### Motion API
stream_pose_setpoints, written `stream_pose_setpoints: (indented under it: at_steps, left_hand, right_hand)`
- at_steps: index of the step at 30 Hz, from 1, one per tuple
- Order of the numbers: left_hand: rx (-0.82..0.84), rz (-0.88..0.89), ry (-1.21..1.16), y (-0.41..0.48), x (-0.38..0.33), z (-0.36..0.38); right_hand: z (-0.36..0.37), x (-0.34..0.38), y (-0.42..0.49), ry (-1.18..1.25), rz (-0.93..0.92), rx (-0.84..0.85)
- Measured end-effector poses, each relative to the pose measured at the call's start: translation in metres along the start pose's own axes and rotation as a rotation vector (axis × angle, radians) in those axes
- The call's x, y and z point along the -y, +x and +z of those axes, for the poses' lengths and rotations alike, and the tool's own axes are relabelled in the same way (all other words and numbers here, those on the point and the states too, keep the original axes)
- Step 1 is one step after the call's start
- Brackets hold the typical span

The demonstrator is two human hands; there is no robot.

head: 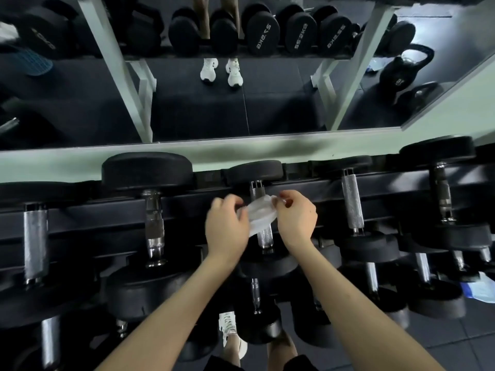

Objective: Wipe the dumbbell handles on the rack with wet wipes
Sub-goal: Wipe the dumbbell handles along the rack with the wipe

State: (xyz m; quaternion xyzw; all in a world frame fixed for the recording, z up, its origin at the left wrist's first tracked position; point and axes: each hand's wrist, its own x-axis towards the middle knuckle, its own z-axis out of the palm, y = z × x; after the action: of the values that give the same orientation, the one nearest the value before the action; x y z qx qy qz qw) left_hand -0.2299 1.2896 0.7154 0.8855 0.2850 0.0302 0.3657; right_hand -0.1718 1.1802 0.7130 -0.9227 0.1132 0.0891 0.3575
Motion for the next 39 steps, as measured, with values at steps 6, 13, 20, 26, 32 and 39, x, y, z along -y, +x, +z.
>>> stream_pose_setpoints:
  at_steps: [6, 13, 20, 26, 32, 39]
  left_hand:
    - [0.036, -0.266, -0.310, -0.004, -0.001, 0.028]
    - [-0.005, -0.754, -0.879, 0.007, -0.013, 0.046]
    - [-0.160, -0.728, -0.909, 0.036, -0.030, 0.045]
    - [-0.055, -0.631, -0.711, 0.015, -0.016, 0.047]
    - [-0.103, -0.693, -0.620, 0.027, -0.031, 0.045]
    - [-0.045, -0.613, -1.005, 0.021, -0.037, 0.038]
  right_hand:
    - [0.008, -0.011, -0.006, 0.131, -0.029, 0.175]
    - [0.012, -0.022, -0.002, 0.179, -0.024, 0.236]
    - [0.026, 0.009, 0.025, 0.326, 0.066, 0.177]
    - [0.020, -0.014, 0.004, 0.301, 0.092, 0.204]
    - [0.021, 0.007, 0.016, 0.272, 0.128, 0.185]
    - [0.025, -0.002, 0.007, 0.381, 0.105, 0.209]
